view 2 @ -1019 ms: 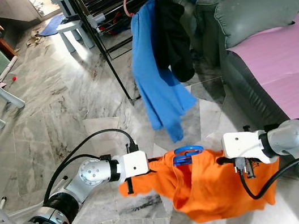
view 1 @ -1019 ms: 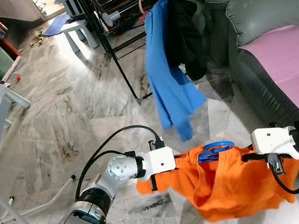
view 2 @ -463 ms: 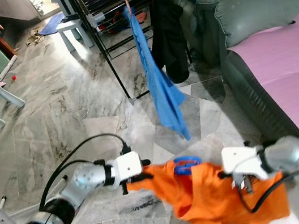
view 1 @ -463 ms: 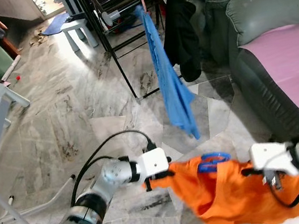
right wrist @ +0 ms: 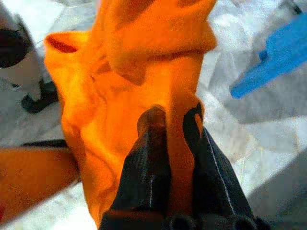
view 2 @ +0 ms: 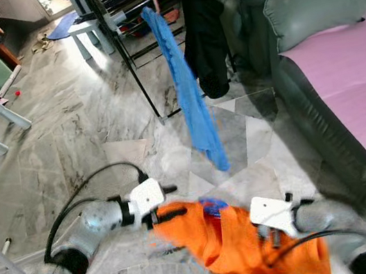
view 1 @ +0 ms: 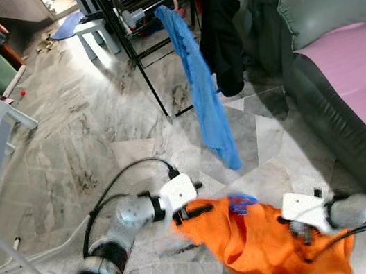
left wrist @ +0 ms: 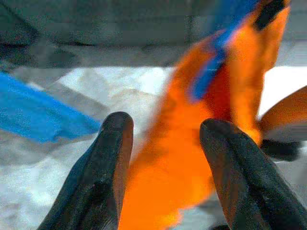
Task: Hang hanger
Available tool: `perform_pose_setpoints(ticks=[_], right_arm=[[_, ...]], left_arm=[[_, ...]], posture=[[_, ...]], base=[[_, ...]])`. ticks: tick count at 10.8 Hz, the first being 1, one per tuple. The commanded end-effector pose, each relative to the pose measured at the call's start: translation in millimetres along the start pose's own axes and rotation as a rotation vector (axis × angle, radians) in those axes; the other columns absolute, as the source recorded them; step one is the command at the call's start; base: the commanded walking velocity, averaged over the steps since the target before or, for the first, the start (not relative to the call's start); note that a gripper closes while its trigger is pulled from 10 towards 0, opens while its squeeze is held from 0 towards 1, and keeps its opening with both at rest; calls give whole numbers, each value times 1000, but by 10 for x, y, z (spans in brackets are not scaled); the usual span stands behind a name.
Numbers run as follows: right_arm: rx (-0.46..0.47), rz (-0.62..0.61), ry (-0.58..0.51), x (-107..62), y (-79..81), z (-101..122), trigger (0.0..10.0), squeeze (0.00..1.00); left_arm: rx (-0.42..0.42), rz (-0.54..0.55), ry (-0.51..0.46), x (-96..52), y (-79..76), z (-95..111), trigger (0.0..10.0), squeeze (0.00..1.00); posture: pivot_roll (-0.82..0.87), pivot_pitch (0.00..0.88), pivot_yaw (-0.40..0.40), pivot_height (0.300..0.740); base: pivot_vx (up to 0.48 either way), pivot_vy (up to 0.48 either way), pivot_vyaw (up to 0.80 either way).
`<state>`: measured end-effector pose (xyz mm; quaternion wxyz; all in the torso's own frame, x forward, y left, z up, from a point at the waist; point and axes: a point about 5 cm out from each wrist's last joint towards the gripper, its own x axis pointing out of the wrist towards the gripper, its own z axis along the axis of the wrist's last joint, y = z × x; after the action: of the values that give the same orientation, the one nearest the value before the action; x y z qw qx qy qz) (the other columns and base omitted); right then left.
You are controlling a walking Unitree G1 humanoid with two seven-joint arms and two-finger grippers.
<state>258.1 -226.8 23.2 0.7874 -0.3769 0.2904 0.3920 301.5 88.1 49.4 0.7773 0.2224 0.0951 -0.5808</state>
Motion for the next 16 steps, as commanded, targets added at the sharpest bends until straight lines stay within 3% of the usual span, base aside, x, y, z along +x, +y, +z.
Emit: perform_pose_setpoints(ticks=[1,2,3,4,6,7,10,11,12,16], right_arm=[[23,-47,-6,34,21,0,0,0],[62,-101,-1,54,15,-26,0,0],[267,-252,-2,82,-28,-80,0,0],[346,-307,8,93,-16,-122,0,0],[623,-506,49,98,109,-285,0,0],[745,-573,79,94,165,-359,0,0],[908,-743,108,32,240,-484,0,0],[918,-741,112,51,283,-465,10000,0],[911,-744,78,82,302,-407,10000,0],[952,-803,45,115,297,-306,10000,0]], left_arm=[[-17,-26,21,-56,-61,-94,10000,1000],[-31,-7,21,-53,-58,-102,10000,1000],[-109,109,-15,-45,0,-95,10000,1000],[-164,189,-40,-43,32,-96,10000,1000],[-460,581,-83,-95,62,-274,10000,1000],[-556,685,-84,-107,30,-347,10000,1000],[-661,729,-56,-20,-198,-467,10000,1000],[-660,741,-29,11,-201,-463,10000,0],[-733,774,-42,-12,-138,-468,10000,0],[-796,802,-72,-43,-3,-424,10000,0]], posture=[[-214,150,227,740],[-216,146,221,740],[-218,139,211,740],[-225,134,208,740],[-231,104,183,740],[-232,93,176,740],[-248,48,169,740],[-266,25,180,740],[-279,12,195,740],[-305,0,212,740]], base=[[0,0,0],[0,0,0],[0,0,0],[0,0,0],[0,0,0],[0,0,0],[0,0,0],[0,0,0],[0,0,0],[206,0,0]])
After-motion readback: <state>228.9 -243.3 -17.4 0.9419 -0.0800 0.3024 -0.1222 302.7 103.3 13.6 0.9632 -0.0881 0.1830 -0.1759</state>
